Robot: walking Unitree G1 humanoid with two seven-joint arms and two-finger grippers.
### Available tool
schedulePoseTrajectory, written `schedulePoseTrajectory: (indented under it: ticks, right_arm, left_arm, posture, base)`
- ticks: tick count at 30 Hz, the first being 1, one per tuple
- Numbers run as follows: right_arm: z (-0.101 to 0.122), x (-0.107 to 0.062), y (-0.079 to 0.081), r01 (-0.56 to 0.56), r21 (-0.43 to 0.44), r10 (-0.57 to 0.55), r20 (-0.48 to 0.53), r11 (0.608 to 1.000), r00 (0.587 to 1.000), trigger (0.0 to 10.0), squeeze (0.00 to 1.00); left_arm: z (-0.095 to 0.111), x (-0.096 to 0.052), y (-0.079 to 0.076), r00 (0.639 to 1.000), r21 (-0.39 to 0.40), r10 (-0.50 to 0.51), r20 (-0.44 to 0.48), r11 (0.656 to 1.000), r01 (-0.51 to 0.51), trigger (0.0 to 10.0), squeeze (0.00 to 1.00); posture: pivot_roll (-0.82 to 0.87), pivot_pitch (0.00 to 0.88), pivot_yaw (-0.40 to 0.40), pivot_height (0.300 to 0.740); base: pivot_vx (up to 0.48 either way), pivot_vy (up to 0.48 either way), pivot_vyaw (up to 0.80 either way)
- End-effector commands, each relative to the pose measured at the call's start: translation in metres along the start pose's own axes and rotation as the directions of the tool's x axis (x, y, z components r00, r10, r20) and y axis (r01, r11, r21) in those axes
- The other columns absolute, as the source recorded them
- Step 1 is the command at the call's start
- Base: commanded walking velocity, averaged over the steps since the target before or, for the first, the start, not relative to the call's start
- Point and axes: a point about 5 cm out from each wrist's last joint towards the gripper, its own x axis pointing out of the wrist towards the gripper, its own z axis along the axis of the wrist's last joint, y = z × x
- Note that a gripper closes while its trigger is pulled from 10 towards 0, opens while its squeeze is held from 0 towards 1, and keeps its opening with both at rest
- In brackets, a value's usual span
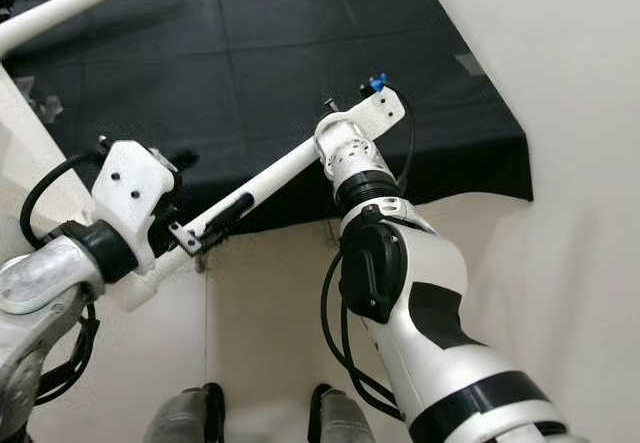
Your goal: Building children table
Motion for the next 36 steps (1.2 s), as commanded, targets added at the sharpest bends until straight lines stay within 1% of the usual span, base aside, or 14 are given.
schedulePoseTrajectory:
  ticks: [1,2,3,4,6,7,9,11,12,14,15,16,18,36]
  right_arm:
    - [0.019,0.003,-0.011,0.052,-0.012,-0.05,0.117,0.999,0.992,10.0,0.0]
    - [0.023,0.004,-0.018,0.096,-0.011,-0.094,0.14,0.995,0.986,10.0,0.0]
    - [0.027,0.004,-0.022,0.12,-0.007,-0.117,0.155,0.993,0.981,10.0,0.0]
    - [0.027,0.004,-0.022,0.12,-0.007,-0.117,0.155,0.993,0.981,10.0,0.0]
    - [0.032,0.005,-0.026,0.145,-0.006,-0.142,0.179,0.989,0.974,10.0,0.0]
    - [0.036,0.005,-0.027,0.147,-0.008,-0.143,0.189,0.989,0.971,10.0,0.0]
    - [0.036,0.005,-0.027,0.147,-0.008,-0.143,0.189,0.989,0.971,10.0,0.0]
    - [0.04,0.005,-0.028,0.151,-0.009,-0.146,0.2,0.989,0.969,10.0,0.0]
    - [0.041,0.005,-0.029,0.15,-0.008,-0.145,0.203,0.989,0.968,10.0,0.0]
    - [0.041,0.005,-0.029,0.15,-0.008,-0.145,0.203,0.989,0.968,10.0,0.0]
    - [0.041,0.005,-0.029,0.149,-0.007,-0.144,0.202,0.989,0.969,10.0,0.0]
    - [0.041,0.005,-0.029,0.149,-0.007,-0.144,0.202,0.989,0.969,10.0,0.0]
    - [0.042,0.005,-0.028,0.141,-0.014,-0.135,0.205,0.99,0.969,10.0,0.0]
    - [0.032,0.003,-0.014,0.074,-0.034,-0.067,0.179,0.997,0.981,10.0,0.0]
  left_arm:
    - [0.002,-0.003,-0.003,0.999,0.0,-0.04,0.001,0.999,0.04,10.0,0.0]
    - [-0.005,-0.019,-0.003,0.973,-0.035,-0.225,-0.06,0.974,0.223,10.0,0.0]
    - [-0.009,-0.031,0.0,0.939,-0.086,-0.331,-0.09,0.942,0.324,10.0,0.0]
    - [-0.009,-0.031,0.0,0.939,-0.086,-0.331,-0.09,0.942,0.324,10.0,0.0]
    - [-0.012,-0.045,0.008,0.896,-0.157,-0.429,-0.109,0.898,0.411,10.0,0.0]
    - [-0.015,-0.047,0.028,0.918,-0.145,-0.376,-0.129,0.923,0.357,10.0,0.0]
    - [-0.015,-0.047,0.028,0.918,-0.145,-0.376,-0.129,0.923,0.357,10.0,0.0]
    - [-0.018,-0.048,0.06,0.951,-0.083,-0.26,-0.168,0.965,0.249,10.0,0.0]
    - [-0.02,-0.043,0.08,0.974,-0.023,-0.138,-0.178,0.99,0.136,10.0,0.0]
    - [-0.02,-0.043,0.08,0.974,-0.023,-0.138,-0.178,0.99,0.136,10.0,0.0]
    - [-0.021,-0.039,0.093,0.98,0.032,-0.07,-0.186,0.996,0.077,10.0,0.0]
    - [-0.021,-0.039,0.093,0.98,0.032,-0.07,-0.186,0.996,0.077,10.0,0.0]
    - [-0.019,-0.033,0.107,0.988,0.078,0.005,-0.153,0.997,0.007,10.0,0.0]
    - [-0.017,-0.026,0.118,0.994,0.105,-0.026,-0.104,0.994,0.037,10.0,0.0]
  posture:
    - [0.1,0.207,-0.088,0.74]
    - [0.1,0.21,-0.087,0.74]
    - [0.1,0.21,-0.087,0.74]
    - [0.1,0.21,-0.087,0.74]
    - [0.1,0.212,-0.081,0.74]
    - [0.1,0.212,-0.081,0.74]
    - [0.1,0.212,-0.081,0.74]
    - [0.1,0.214,-0.08,0.74]
    - [0.1,0.212,-0.078,0.74]
    - [0.1,0.212,-0.078,0.74]
    - [0.1,0.212,-0.078,0.74]
    - [0.1,0.212,-0.078,0.74]
    - [0.1,0.212,-0.074,0.74]
    - [0.09,0.219,-0.07,0.74]
  base:
    - [0.0,0.0,0.0]
    - [0.0,0.0,0.0]
    - [0.0,0.0,0.0]
    - [0.0,0.0,0.0]
    - [0.0,0.0,0.0]
    - [0.0,0.0,0.0]
    - [0.0,0.0,0.0]
    - [0.0,0.0,0.0]
    - [0.0,0.0,0.0]
    - [0.0,0.0,0.0]
    - [0.0,0.0,0.0]
    - [0.0,0.0,0.0]
    - [0.0,0.0,0.0]
    - [0.257,0.0,0.0]
